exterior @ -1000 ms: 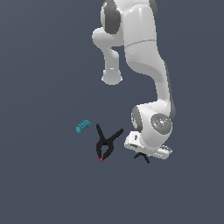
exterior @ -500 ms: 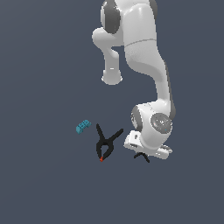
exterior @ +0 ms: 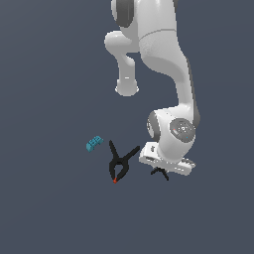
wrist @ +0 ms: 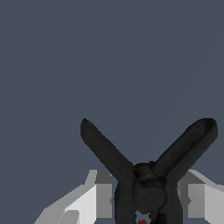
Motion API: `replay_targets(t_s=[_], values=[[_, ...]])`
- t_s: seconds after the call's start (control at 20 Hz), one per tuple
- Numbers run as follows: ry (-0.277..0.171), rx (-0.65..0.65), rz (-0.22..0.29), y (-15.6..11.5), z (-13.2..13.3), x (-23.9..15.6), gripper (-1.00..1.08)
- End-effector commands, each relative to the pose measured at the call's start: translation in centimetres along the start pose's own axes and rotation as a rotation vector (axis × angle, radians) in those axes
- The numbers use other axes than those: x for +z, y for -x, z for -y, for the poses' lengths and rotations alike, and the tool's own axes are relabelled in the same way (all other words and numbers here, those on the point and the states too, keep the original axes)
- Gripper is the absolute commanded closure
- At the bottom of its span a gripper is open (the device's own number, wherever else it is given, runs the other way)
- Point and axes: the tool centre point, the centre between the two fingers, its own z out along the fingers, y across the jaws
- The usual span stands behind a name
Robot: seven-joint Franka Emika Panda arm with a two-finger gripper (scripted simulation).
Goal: Pick up a designated object from a clutter of objects.
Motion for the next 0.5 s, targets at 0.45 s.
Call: replay_targets(t_s=[0.45], values=[[-0.001, 0.000, -0.001, 1.7, -3.5, -9.6, 1.08]])
